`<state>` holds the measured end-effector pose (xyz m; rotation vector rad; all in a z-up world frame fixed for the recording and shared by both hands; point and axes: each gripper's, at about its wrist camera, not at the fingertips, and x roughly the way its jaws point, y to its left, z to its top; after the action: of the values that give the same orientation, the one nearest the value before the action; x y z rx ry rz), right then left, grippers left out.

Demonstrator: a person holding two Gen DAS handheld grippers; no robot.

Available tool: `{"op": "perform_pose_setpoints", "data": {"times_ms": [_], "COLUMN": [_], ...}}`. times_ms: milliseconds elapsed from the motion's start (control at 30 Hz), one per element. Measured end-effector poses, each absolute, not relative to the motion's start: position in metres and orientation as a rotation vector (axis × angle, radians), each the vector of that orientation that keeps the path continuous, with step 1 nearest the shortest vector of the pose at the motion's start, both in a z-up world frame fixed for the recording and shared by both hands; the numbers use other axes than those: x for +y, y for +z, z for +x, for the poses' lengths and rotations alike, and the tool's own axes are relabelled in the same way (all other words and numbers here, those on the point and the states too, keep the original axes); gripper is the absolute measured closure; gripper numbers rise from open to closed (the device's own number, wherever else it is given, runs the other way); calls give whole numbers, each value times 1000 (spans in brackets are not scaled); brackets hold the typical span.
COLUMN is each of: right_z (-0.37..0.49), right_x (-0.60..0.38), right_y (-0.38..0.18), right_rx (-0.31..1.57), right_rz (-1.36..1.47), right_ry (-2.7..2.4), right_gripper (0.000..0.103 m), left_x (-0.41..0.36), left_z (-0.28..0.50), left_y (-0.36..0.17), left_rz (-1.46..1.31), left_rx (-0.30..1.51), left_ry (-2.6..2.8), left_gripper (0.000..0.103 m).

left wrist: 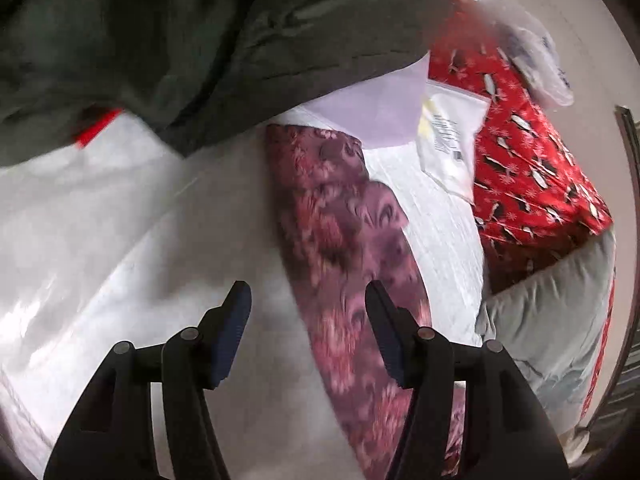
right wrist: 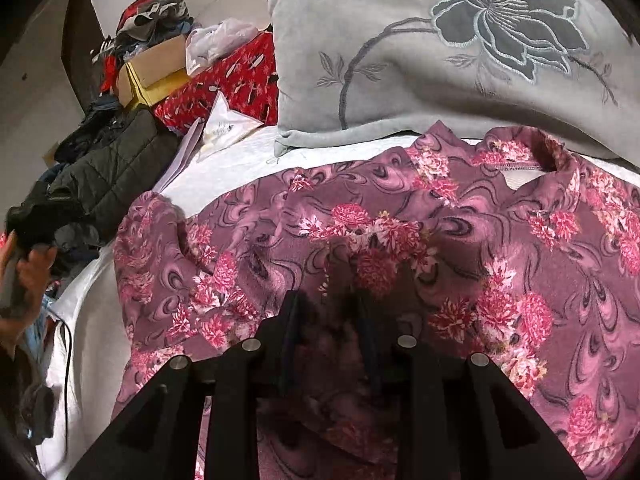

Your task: Fold small clothes

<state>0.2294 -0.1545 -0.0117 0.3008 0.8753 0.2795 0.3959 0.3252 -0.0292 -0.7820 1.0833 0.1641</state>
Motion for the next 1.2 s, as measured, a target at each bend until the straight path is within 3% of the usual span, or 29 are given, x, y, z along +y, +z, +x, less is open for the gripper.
{"op": "perform_pose_setpoints", "data": {"times_ms": [133,200,267,300,700,767,833,867,1200], "right_z": [234,234,232,231,234,227,217,214,176], "right_x": [-155,-157,-160,-161,-160,-166,-181,-189,-310], "right_y": [-15,-16,-16,-16,-5,5,16,18,6], "right_rx": [874,872,870,870,923,916,886,880,954], "right_rz": [317,333,343,347,329,309,288,279,324], "right_ry": [287,295,299,301,290,260,203,180,-96], "right_gripper": [72,72,72,72,72,66,50,47,45], "left_x": [312,309,309,311,271,253,232,224,113], "left_z": [425,431,432,434,393,386,380,376,337], "left_y": [-50,-46,-43,-45,29,46,61,66,107], "left_rz": [-741,-723,-754,-784,-728,-690,-663,-657,-581], "left_rx": [1167,1114,1077,1079,935,919,906,903,909], "left_ry": [148,158,134,112,7,-11,-34,-47,-209], "left_gripper": [43,44,89,100,101,101,101,101,101]}}
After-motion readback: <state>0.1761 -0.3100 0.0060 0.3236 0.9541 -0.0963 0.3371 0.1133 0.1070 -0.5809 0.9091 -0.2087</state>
